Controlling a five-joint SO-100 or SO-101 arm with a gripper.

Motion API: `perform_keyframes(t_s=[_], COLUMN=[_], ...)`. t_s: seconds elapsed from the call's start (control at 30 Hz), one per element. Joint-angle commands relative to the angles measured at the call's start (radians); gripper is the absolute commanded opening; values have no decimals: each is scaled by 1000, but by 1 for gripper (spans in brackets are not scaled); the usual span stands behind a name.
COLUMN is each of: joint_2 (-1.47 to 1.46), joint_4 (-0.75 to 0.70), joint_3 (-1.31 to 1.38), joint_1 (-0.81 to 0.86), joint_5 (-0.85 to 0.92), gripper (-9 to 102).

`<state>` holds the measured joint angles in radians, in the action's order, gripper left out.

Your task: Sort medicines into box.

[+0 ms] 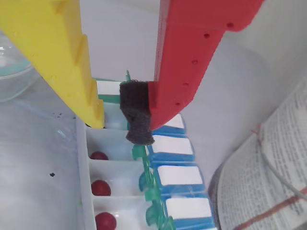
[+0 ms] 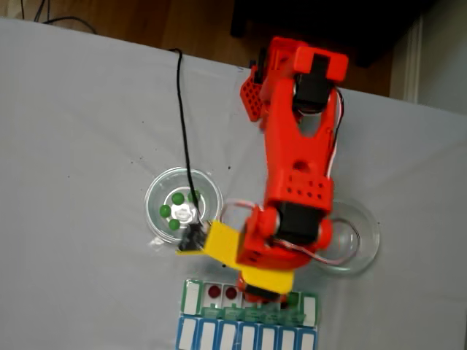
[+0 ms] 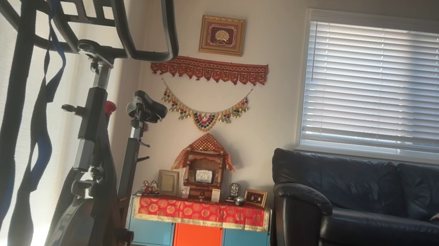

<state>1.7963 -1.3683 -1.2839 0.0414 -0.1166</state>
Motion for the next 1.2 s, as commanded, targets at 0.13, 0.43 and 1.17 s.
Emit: perform_keyframes(t_s=[0.13, 0.43, 1.17], joint_2=[347, 433, 249], joint_4=[43, 225, 256], joint_3=[-256, -597, -549], joint_1=[138, 267, 402], joint_5=[147, 218, 193], gripper=[2, 1, 2])
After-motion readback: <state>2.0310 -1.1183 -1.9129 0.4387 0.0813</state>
